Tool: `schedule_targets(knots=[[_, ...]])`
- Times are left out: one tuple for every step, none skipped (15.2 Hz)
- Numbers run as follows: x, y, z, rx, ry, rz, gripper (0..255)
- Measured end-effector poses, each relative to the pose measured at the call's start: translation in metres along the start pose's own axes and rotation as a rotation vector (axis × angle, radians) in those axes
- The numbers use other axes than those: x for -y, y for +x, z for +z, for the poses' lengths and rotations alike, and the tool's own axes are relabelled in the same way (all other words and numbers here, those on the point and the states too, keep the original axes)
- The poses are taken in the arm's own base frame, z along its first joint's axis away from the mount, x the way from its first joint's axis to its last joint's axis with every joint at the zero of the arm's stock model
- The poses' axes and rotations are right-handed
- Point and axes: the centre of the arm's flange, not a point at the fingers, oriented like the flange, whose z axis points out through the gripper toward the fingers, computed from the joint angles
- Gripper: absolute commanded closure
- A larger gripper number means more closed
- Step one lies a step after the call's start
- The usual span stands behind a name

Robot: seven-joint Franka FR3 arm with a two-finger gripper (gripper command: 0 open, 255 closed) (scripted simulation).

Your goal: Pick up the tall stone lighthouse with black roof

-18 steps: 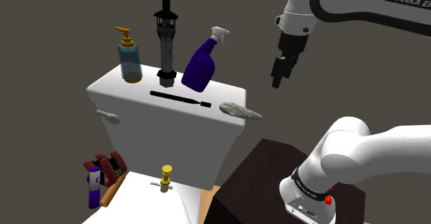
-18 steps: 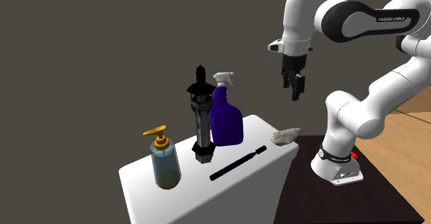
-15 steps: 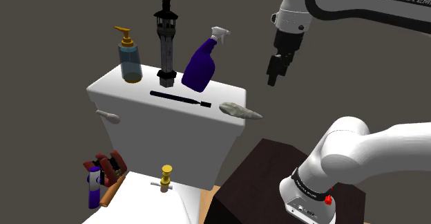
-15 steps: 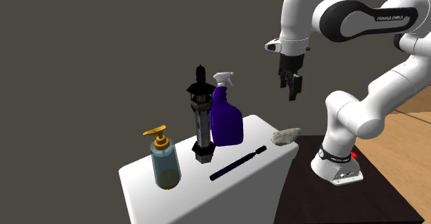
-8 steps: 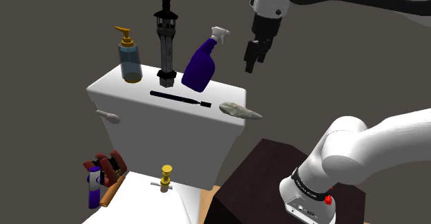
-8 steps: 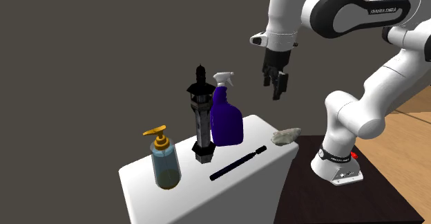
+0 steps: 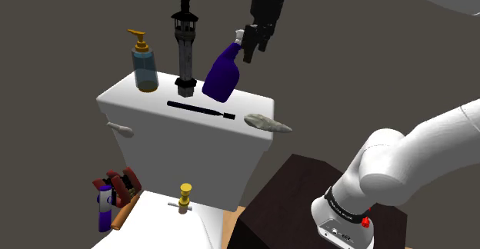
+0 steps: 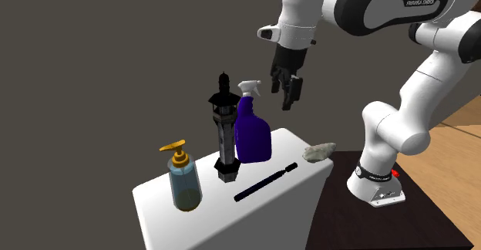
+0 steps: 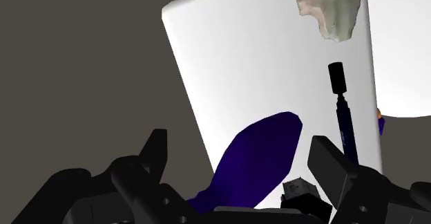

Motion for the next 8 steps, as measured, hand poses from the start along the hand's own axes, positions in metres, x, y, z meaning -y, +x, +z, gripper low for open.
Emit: schedule_targets(knots=[[0.006, 0.01, -0.002, -0.013, -0.003, -0.011, 0], [0.011, 0.021, -0.009, -0.025, -0.007, -0.021, 0], [0.017, 0.031, -0.014, -0.039, -0.01, -0.031, 0], [0.021, 0.04, -0.021, -0.051, -0.013, -0.042, 0], [0.028, 0.05, -0.029, -0.065, -0.017, -0.053, 0], [0.035, 0.058, -0.032, -0.078, -0.02, -0.063, 0], [0.038, 0.066, -0.037, -0.09, -0.023, -0.074, 0], [0.043, 0.073, -0.044, -0.103, -0.027, -0.084, 0]])
